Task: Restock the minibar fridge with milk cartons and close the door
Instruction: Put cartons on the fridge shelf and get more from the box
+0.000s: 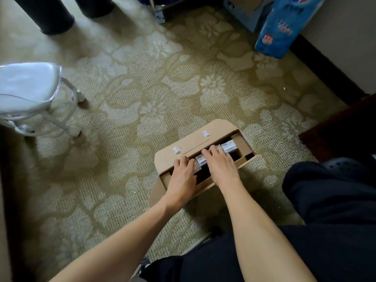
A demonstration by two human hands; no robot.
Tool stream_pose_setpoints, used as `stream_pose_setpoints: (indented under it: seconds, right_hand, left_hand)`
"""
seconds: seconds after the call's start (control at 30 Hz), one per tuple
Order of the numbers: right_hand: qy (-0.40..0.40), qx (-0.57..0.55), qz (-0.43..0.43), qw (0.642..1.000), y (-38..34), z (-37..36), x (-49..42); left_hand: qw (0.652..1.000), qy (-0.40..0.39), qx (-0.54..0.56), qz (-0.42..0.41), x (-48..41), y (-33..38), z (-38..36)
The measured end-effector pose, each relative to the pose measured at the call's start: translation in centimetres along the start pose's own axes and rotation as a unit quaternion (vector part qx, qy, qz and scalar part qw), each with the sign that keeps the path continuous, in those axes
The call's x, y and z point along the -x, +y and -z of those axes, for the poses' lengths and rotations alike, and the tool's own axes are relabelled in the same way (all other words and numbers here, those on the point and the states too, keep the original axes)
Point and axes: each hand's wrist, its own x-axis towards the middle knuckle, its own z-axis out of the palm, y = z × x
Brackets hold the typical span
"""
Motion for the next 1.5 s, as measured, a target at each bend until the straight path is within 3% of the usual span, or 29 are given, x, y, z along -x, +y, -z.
stream_pose_setpoints:
  seconds: [0.13,0.43,0.67,1.1,1.5]
  right_hand:
    - [0.004,0.033,0.006,0.999,-0.2,-0.2,-0.1]
    - [-0.008,0.078,-0.001,0.997,-0.8,0.3,-0.4]
    - [-0.002,0.054,0.036,0.998,-0.7,1.6,0.6]
    - [0.089,-0.190,0.010,0.978,1.6,12.4,6.4]
    - [0.245,-0.284,-0.106,0.921,13.8,21.5,16.8]
  left_hand:
    - [1.000,0.012,0.022,0.006,-0.4,-0.5,0.0]
    - [0.996,-0.012,-0.082,0.036,-0.2,-0.8,-0.2]
    - [0.999,-0.008,-0.037,0.035,-0.7,-1.0,1.3]
    - [0.989,0.055,0.077,-0.113,2.2,4.5,12.8]
    - [0.944,0.057,0.043,-0.324,-1.3,21.8,17.8]
